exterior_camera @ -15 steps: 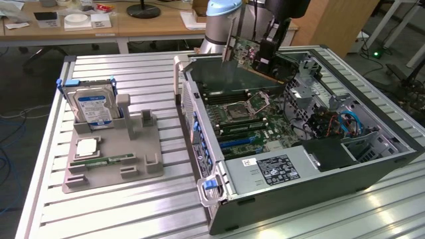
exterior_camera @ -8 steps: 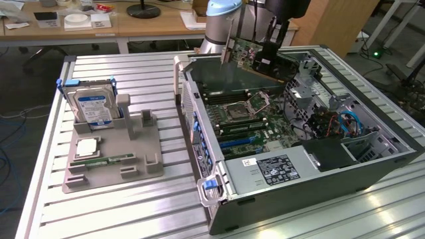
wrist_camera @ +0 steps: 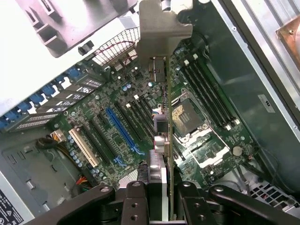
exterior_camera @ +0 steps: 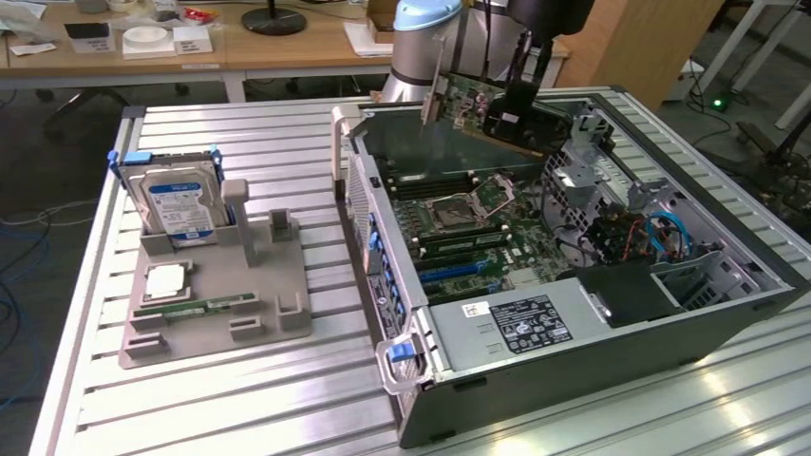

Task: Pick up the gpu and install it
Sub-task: 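Insert the gpu into the slot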

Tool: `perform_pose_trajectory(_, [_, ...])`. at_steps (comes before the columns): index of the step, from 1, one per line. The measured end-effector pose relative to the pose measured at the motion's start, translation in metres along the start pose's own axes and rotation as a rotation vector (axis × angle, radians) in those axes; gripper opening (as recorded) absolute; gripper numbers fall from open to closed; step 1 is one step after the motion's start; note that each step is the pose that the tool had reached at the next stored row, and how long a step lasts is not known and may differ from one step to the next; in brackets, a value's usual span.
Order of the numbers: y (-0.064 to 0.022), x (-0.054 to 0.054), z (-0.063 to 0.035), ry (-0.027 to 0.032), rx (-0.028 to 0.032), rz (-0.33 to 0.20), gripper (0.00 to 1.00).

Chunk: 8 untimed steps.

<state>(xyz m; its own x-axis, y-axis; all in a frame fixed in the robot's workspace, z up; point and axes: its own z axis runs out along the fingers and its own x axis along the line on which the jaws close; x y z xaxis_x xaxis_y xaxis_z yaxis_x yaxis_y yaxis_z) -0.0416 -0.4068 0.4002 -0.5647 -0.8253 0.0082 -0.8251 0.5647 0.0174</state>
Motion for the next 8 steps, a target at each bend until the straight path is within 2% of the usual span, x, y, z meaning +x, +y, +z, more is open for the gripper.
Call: perform_pose_trajectory(8, [-0.0019,-0.0013,0.0001,0.0008,0.0002,-0.044,0.29])
